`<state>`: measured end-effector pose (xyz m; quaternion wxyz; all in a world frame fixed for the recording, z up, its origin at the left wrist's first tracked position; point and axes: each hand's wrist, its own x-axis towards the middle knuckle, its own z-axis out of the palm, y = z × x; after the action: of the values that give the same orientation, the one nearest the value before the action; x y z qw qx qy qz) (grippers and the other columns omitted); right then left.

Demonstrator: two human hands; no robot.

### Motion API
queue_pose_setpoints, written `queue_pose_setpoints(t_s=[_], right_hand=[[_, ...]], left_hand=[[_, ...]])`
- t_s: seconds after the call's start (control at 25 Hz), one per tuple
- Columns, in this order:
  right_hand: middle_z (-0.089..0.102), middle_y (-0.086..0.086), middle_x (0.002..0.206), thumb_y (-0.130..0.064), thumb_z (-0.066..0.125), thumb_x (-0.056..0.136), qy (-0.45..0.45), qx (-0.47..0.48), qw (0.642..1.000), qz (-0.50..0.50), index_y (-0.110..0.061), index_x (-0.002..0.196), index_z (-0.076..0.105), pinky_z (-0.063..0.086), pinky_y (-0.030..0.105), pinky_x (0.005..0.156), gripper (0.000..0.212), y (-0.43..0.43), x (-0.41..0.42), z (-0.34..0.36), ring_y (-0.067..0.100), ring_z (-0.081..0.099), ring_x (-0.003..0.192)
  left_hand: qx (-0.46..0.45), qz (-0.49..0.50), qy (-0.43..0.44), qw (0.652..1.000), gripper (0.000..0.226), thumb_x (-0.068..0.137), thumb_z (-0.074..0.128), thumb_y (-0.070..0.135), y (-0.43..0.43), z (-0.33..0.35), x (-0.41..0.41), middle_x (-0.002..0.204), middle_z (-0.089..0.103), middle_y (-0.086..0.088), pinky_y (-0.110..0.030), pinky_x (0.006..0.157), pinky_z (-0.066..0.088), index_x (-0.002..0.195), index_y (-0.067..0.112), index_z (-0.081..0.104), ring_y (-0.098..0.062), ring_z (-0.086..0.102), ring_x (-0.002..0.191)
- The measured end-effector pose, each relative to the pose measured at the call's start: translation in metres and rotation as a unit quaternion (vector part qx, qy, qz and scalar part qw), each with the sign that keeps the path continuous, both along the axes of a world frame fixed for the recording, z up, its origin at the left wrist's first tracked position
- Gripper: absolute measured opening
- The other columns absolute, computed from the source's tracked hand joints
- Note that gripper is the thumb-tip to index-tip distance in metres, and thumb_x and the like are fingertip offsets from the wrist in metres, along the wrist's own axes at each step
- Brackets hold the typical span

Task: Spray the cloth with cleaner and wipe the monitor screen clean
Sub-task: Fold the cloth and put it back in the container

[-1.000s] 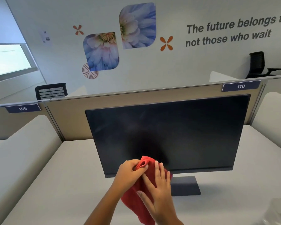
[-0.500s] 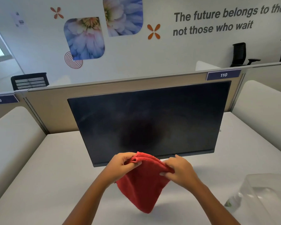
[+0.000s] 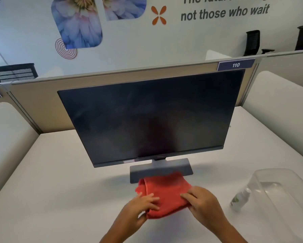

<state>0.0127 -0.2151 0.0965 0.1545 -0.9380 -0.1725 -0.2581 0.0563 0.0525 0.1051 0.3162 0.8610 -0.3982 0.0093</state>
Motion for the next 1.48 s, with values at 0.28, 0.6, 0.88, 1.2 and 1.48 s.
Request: queue_pose_setpoints(t_s=[0.28,0.6,0.88,1.2,1.48], right_hand=[[0.060,-0.002,0.090,-0.025,0.070,0.081,0.354,0.108,0.929,0.003,-0.034,0.076,0.054,0.047,0.019,0.077,0.020,-0.003,-0.054,-0.065,0.007,0.057,0.082],[0.072,-0.020,0.097,-0.019,0.067,0.075,0.356,0.247,0.901,0.027,-0.036,0.108,0.069,0.051,0.017,0.079,0.037,-0.013,-0.046,-0.038,0.000,0.066,0.087],[0.064,-0.006,0.089,-0.012,0.071,0.082,0.262,0.336,0.894,-0.142,-0.019,0.115,0.064,0.043,0.001,0.069,0.034,0.014,0.006,-0.037,0.008,0.061,0.077],[0.072,0.003,0.101,-0.015,0.064,0.088,0.247,0.249,0.912,-0.214,-0.013,0.107,0.069,0.051,0.027,0.084,0.020,0.018,0.012,-0.059,0.021,0.066,0.091],[0.069,0.015,0.104,-0.011,0.060,0.089,0.139,0.128,0.953,-0.238,-0.003,0.118,0.063,0.055,0.041,0.081,0.031,0.033,0.009,-0.057,0.032,0.064,0.095]], left_hand=[[0.154,-0.163,0.103,0.969,0.040,0.099,0.034,0.034,0.010,-0.091,-0.053,0.155,0.002,0.007,-0.023,0.116,-0.007,0.128,0.012,0.051,-0.010,-0.002,0.143],[0.025,0.106,0.135,0.985,0.029,0.089,0.053,0.021,0.022,-0.066,-0.038,0.084,0.069,-0.001,-0.027,0.071,0.051,0.113,0.038,0.051,-0.011,0.064,0.071],[-0.082,0.273,0.231,0.930,0.018,0.095,0.050,0.024,-0.008,-0.057,-0.009,0.092,0.065,0.006,-0.010,0.066,0.045,0.112,0.019,0.053,-0.012,0.062,0.081],[-0.005,0.339,0.263,0.903,0.023,0.095,0.049,0.029,-0.020,-0.068,0.000,0.095,0.064,-0.003,-0.025,0.075,0.047,0.110,0.012,0.049,-0.018,0.061,0.085],[0.011,0.377,0.090,0.922,0.050,0.090,0.054,0.035,-0.035,-0.064,-0.012,0.133,0.049,-0.008,-0.035,0.096,0.044,0.133,0.012,0.043,-0.024,0.051,0.118]])
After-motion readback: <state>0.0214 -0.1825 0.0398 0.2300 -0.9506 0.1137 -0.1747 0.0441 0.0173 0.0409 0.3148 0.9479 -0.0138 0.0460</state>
